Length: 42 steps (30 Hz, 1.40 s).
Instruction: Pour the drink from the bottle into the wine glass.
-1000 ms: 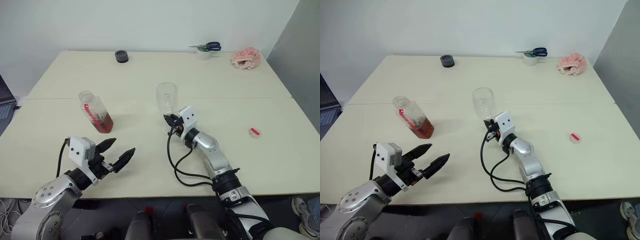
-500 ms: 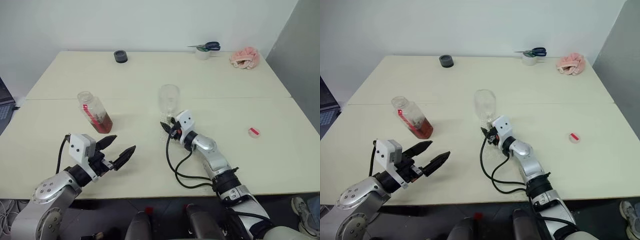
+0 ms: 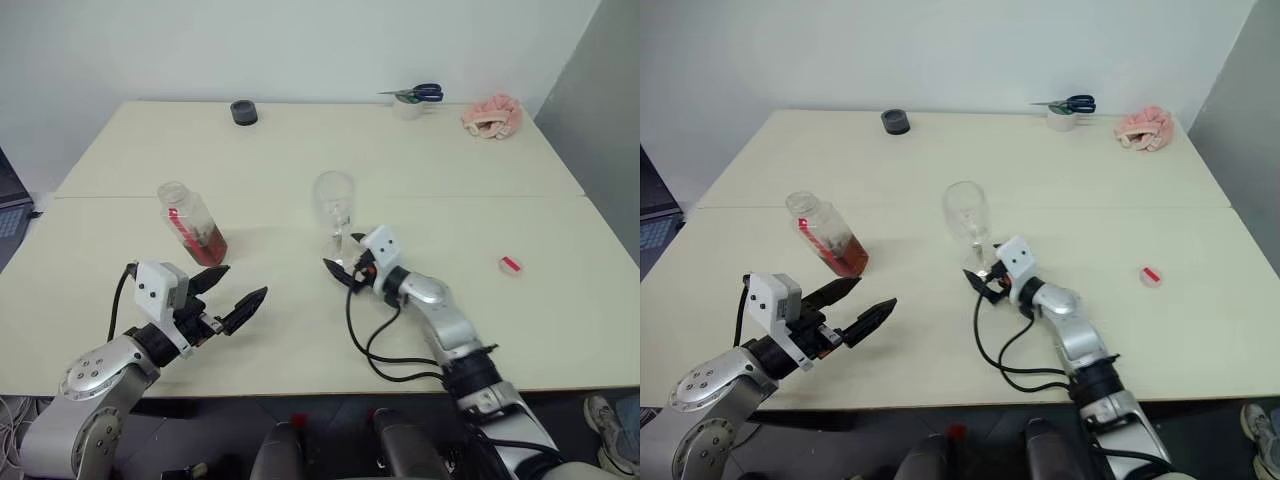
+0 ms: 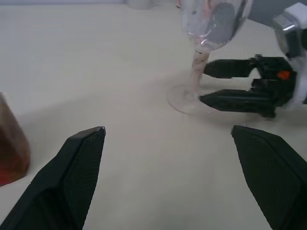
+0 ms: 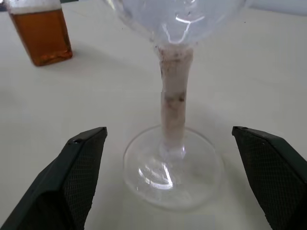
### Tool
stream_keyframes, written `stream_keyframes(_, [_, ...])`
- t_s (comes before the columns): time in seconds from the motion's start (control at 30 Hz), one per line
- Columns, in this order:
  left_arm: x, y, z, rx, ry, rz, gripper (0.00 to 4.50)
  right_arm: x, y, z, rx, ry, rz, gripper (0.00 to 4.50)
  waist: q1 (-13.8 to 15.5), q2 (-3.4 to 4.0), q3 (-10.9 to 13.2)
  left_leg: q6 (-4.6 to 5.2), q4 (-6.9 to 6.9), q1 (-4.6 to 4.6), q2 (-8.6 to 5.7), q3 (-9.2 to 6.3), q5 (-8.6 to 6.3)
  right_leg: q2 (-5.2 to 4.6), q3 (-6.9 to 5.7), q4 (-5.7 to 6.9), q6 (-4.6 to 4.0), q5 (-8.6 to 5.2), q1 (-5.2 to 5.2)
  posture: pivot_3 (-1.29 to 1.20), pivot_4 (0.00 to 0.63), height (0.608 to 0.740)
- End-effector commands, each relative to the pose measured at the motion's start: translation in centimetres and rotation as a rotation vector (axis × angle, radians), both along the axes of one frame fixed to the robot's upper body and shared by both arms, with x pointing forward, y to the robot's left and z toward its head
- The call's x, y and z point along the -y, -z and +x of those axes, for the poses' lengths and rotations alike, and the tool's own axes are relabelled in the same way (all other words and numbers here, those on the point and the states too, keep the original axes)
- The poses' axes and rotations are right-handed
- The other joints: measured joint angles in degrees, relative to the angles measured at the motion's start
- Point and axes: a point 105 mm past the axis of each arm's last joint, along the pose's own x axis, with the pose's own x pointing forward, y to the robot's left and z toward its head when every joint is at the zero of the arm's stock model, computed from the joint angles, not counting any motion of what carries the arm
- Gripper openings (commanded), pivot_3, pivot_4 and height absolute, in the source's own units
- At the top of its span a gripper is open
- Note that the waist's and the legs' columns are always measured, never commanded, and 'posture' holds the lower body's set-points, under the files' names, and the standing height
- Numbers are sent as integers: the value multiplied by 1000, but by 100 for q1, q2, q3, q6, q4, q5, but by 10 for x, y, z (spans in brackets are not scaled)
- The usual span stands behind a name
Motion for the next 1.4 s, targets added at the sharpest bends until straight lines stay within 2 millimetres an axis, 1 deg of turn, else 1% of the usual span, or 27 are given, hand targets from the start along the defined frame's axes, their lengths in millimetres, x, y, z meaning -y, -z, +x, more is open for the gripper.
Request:
stream_keyframes(0.03, [-18, 4, -6, 41, -122, 22, 4500, 40, -27, -17, 18, -21, -74, 4450, 23, 1, 1, 0, 1, -1, -4, 0, 0, -5, 0, -2, 3, -2, 0, 0, 150, 740])
stream_keyframes(0.07, [-25, 8, -6, 49, -172, 18, 4500, 56, -35, -20, -7, -13, -84, 4450, 27, 1, 1, 0, 1, 0, -8, 3, 0, -11, 2, -3, 6, -4, 2, 0, 150, 740])
stream_keyframes(0.1, [-29, 10, -6, 56, -203, 16, 4500, 64, -40, -22, -26, -10, -84, 4450, 37, 1, 1, 0, 2, 0, -7, 5, 0, -11, 2, -3, 6, -4, 2, 0, 150, 740])
stream_keyframes(0.13, [-35, 12, -6, 67, -244, 16, 4500, 75, -53, -25, -42, -19, -89, 4450, 44, -3, 2, 0, 4, 2, -8, 8, 0, -12, 4, -2, 6, -4, 1, 0, 150, 740])
stream_keyframes(0.17, [-41, 12, -6, 80, -280, 16, 4500, 84, -67, -28, -54, -29, -91, 4450, 41, -4, 3, 0, 7, 3, -4, 5, 0, -6, 1, -1, 6, -4, 2, 0, 150, 740])
stream_keyframes(0.2, [-47, 12, -7, 94, -314, 21, 4500, 92, -85, -31, -49, -43, -95, 4450, 31, -4, 3, 0, 7, 3, -1, 5, 0, -2, 2, 1, 5, -4, 1, 0, 150, 740])
stream_keyframes(0.27, [-51, 10, -8, 111, -348, 20, 4500, 100, -120, -34, -26, -71, -91, 4450, 0, -4, 5, 1, 5, 5, 1, 10, -1, 2, 5, 4, 3, -5, -1, 0, 150, 740])
stream_keyframes(0.3, [-53, 9, -9, 115, -357, 20, 4500, 100, -136, -36, -15, -99, -83, 4450, -8, -3, 5, 1, 4, 6, 1, 12, -1, 3, 8, 4, 3, -5, -2, 0, 150, 740])
stream_keyframes(0.33, [-54, 8, -9, 117, -359, 21, 4500, 94, -152, -41, -12, -154, -72, 4450, -17, -4, 5, 2, 1, 6, 1, 14, -1, 3, 8, 3, 3, -5, -2, 0, 150, 740])
stream_keyframes(0.37, [-54, 7, -9, 119, -360, 22, 4500, 90, -162, -44, -14, -193, -66, 4450, -19, -4, 5, 2, 0, 7, 2, 15, -1, 4, 8, 2, 2, -5, -3, 0, 150, 740])
stream_keyframes(0.43, [-58, 5, -6, 114, -361, 28, 4500, 69, -182, -56, -9, -331, -47, 4450, -17, -6, 4, 2, -5, 8, 4, 10, -2, 8, 4, -1, -2, -8, -1, 0, 150, 740])
stream_keyframes(0.47, [-60, 4, -5, 111, -361, 30, 4500, 62, -188, -60, -6, -383, -34, 4450, -15, -6, 4, 3, -6, 7, 7, 9, -2, 10, 2, -1, -3, -9, -2, 0, 150, 740])
stream_keyframes(0.5, [-60, 0, -2, 114, -350, 39, 4500, 48, -196, -66, 11, -458, -25, 4450, -14, -7, 4, 3, -7, 6, 7, 6, -2, 10, 1, -2, -3, -9, -2, 0, 150, 740])
stream_keyframes(0.57, [-59, -7, 4, 122, -323, 62, 4500, 30, -203, -71, 37, -536, -28, 4450, -15, -7, 5, 3, -6, 5, 7, 7, -2, 10, 2, 0, -2, -8, -3, 0, 150, 740])
stream_keyframes(0.6, [-60, -12, 7, 133, -322, 69, 4500, 23, -203, -69, 44, -541, -34, 4450, -15, -6, 5, 3, -5, 5, 7, 5, -2, 11, 1, 1, -2, -8, -3, 0, 150, 740])
stream_keyframes(0.7, [-64, -24, 15, 158, -341, 72, 4500, 13, -203, -63, 55, -540, -34, 4450, 6, -7, 4, 3, -3, 1, 5, 5, -2, 8, -1, -1, -2, -8, -3, 0, 150, 740])
stream_keyframes(0.8, [-66, -35, 21, 182, -350, 102, 4500, 6, -203, -68, 57, -592, -9, 4450, 14, -8, 5, 1, -3, -6, -2, 7, -3, -4, -3, -6, -1, -8, -4, 0, 150, 740])
stream_keyframes(1.0, [-63, -51, 34, 209, -350, 95, 4500, 2, -208, -62, 89, -569, -14, 4450, 11, -8, 5, 1, -3, -4, 0, 3, -3, -4, -8, -2, -1, -7, -5, 0, 150, 740])
stream_keyframes(1.2, [-68, -51, 54, 199, -392, 86, 4500, -1, -212, -58, 116, -551, 1, 4450, 1, -8, 5, 1, -3, -1, 1, 3, -3, 1, -9, 2, -1, -7, -4, 0, 150, 740])
stream_keyframes(1.4, [-67, -52, 64, 205, -384, 83, 4500, 0, -212, -56, 121, -532, -4, 4450, 5, -8, 5, 1, -4, -4, 1, 2, -3, -2, -9, 1, -1, -7, -5, 0, 150, 740])
